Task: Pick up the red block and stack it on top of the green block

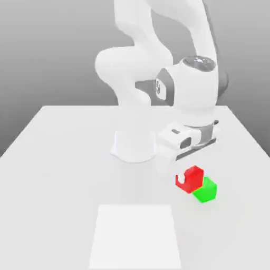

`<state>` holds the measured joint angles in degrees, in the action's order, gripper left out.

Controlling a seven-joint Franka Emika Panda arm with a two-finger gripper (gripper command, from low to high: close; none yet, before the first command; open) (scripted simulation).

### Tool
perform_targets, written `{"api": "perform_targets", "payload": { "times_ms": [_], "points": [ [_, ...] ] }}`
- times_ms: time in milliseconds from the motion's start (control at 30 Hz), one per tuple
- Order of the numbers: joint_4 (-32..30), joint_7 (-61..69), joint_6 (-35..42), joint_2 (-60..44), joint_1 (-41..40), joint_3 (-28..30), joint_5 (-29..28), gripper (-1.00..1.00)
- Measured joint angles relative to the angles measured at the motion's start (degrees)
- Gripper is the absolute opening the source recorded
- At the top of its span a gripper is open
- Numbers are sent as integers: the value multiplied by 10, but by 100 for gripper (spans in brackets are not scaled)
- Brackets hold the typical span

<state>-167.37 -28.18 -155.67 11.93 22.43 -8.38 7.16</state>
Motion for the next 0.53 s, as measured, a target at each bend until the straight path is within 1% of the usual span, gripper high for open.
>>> {"api": "perform_targets", "payload": {
  "times_ms": [167, 300, 433, 467, 533],
  "points": [
    [-24, -26, 19, 42, 55, -46, 14, -100],
    [-25, -47, -42, -18, 45, -61, -10, -100],
    [-23, -81, -119, -99, 29, -62, -59, -100],
    [-22, -88, -132, -112, 30, -59, -70, 100],
    [-22, -88, -132, -112, 31, -59, -70, 100]
  ]
}}
